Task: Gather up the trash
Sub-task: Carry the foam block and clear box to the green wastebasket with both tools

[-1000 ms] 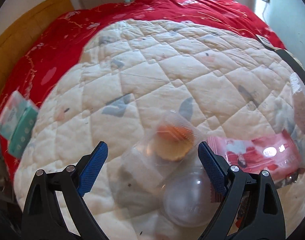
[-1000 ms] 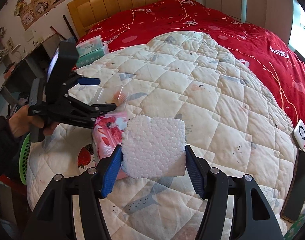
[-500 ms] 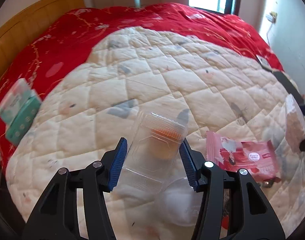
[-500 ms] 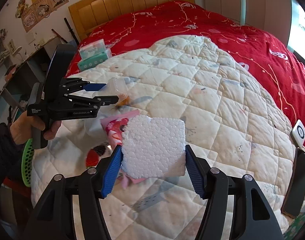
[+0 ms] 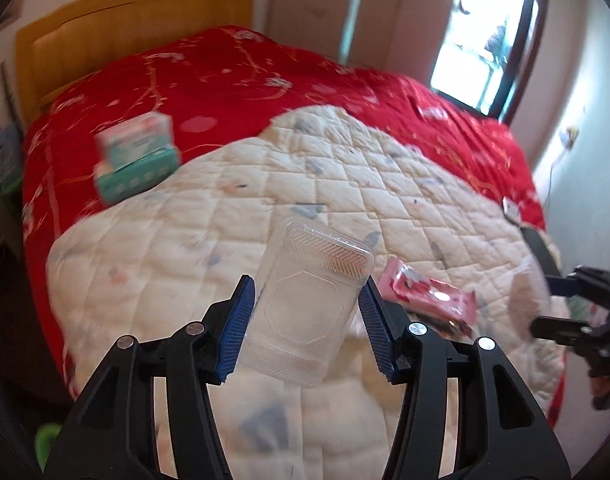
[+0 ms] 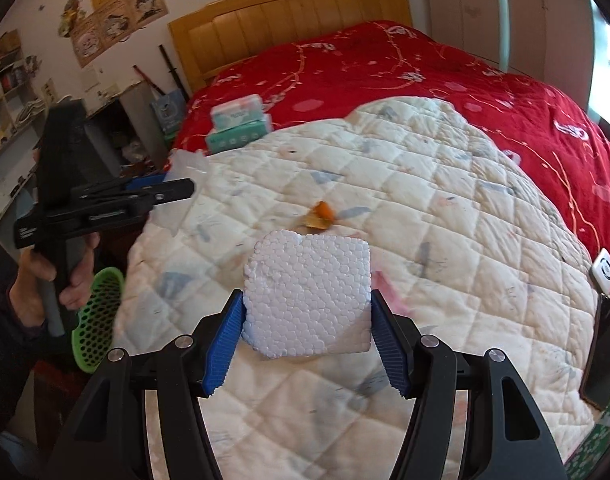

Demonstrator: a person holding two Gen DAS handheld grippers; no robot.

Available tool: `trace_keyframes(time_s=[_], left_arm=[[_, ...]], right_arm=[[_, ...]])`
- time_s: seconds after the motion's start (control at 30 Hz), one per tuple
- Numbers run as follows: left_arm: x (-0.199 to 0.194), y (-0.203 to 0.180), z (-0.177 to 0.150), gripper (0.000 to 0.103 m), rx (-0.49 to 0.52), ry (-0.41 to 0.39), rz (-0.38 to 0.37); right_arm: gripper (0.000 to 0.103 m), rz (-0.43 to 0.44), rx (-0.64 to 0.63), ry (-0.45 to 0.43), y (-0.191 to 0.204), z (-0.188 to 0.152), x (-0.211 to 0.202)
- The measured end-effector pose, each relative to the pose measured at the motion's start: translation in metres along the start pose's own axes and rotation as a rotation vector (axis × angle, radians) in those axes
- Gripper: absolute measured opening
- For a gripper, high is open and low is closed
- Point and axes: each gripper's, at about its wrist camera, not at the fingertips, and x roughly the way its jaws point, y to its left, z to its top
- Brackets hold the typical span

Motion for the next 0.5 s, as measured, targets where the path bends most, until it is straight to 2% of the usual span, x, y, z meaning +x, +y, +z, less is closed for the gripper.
trace_keyframes(time_s=[0.1, 0.33, 0.5], left_arm=[[-0.036, 0.02, -0.023, 0.053, -0.059, -0.029, 0.035], [-0.111, 0.065, -0.081, 0.053, -0.13, -0.07, 0.219], [-0.15, 0.1, -0.121, 0.053, -0.22, -0.073, 0.314]], right_arm=[[0.06, 0.023, -0.022, -0.007, 0.023, -0.004, -0.003], [0.06, 0.078, -0.07, -0.013, 0.081, -0.012, -0.001], [0.06, 0.126, -0.097, 0.0, 0.119, -0.02, 0.002]])
